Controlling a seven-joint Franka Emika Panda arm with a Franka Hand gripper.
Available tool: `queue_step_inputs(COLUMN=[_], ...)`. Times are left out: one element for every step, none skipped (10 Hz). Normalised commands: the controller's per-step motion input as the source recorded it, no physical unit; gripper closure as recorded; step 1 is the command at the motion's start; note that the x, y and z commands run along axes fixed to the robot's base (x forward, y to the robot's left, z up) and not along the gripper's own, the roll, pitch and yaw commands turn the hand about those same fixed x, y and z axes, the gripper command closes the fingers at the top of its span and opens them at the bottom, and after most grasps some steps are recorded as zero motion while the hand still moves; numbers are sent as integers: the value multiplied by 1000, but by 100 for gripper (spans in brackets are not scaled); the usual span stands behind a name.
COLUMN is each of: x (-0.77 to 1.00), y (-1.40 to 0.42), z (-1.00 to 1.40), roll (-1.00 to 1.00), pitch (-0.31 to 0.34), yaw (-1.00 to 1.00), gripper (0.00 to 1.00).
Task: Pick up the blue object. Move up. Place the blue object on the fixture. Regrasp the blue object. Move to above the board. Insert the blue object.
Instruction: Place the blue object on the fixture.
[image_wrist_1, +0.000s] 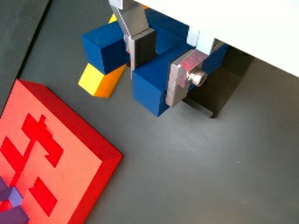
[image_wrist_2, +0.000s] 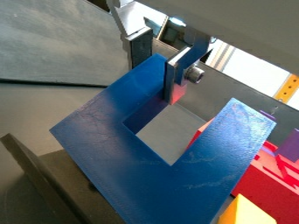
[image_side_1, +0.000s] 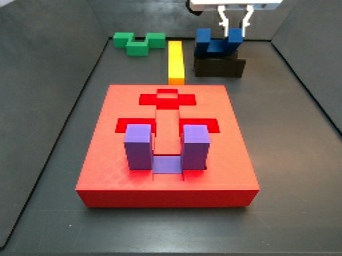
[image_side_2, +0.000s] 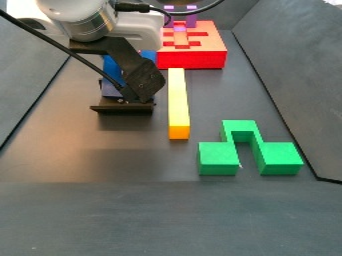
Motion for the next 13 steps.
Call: queue_step_inputs(x=[969, 946, 857, 771, 631, 446, 294, 157, 94, 34, 0, 0, -63], y=[0, 0, 0, 11, 11, 3, 0, 0, 46, 100, 83, 11, 0], z=[-54, -43, -37, -80, -231, -280, -220, -114, -66, -3, -26, -60, -86], roll=[0, -31, -46, 0, -43, -46, -54, -74, 0, 0, 0, 51, 174], pitch=[40, 0, 0, 0, 0, 0, 0, 0, 29, 77, 80, 71, 91], yaw=[0, 0, -17, -23, 0, 0, 0, 0, -17, -23, -40, -40, -17], gripper=[100, 100, 100, 100, 100, 100, 100, 100, 100, 100, 100, 100, 100])
